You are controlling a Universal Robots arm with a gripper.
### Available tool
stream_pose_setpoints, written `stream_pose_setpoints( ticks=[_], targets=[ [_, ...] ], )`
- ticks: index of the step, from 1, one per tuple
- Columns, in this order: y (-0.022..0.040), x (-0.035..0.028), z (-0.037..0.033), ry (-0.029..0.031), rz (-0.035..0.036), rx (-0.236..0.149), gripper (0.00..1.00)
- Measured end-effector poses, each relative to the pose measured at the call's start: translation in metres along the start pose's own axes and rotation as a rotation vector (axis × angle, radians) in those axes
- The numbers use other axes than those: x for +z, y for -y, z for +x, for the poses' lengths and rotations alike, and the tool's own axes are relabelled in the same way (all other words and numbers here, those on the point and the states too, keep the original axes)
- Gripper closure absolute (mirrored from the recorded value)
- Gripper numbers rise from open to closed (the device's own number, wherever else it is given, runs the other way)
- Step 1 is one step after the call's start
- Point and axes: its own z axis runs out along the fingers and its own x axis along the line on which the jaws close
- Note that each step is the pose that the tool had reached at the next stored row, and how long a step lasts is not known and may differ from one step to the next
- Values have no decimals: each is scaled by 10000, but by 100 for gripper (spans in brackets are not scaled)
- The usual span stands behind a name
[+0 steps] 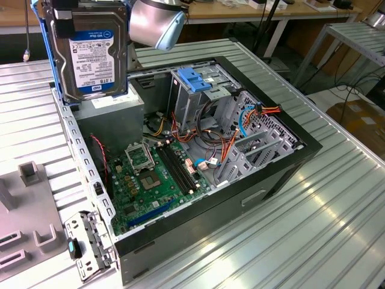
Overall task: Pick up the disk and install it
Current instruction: 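Pick up the disk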
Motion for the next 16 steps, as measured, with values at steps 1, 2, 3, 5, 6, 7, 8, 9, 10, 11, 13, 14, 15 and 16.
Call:
stream_pose_setpoints(
  ticks=[1, 2, 3, 5, 6, 7, 8, 9, 10, 11, 13, 14, 15, 16],
  targets=[
    [19, 2, 3, -5, 1, 1, 63],
    [37, 3, 5, -11, 0, 2, 63],
    [56, 5, 8, -16, 1, 3, 63],
    [89, 8, 15, -22, 1, 8, 63],
    [106, 9, 18, -25, 1, 10, 63],
    [125, 10, 22, -29, 0, 13, 63],
    [140, 11, 24, -31, 0, 15, 63],
    [164, 14, 28, -33, 1, 16, 63],
    [181, 15, 30, -34, 1, 17, 63],
    [205, 17, 32, -37, 1, 19, 63],
    [243, 20, 37, -41, 1, 22, 63],
    [259, 21, 38, -44, 0, 25, 63],
    [275, 23, 40, -47, 0, 27, 63],
    [290, 24, 41, -49, 0, 29, 63]
  ],
)
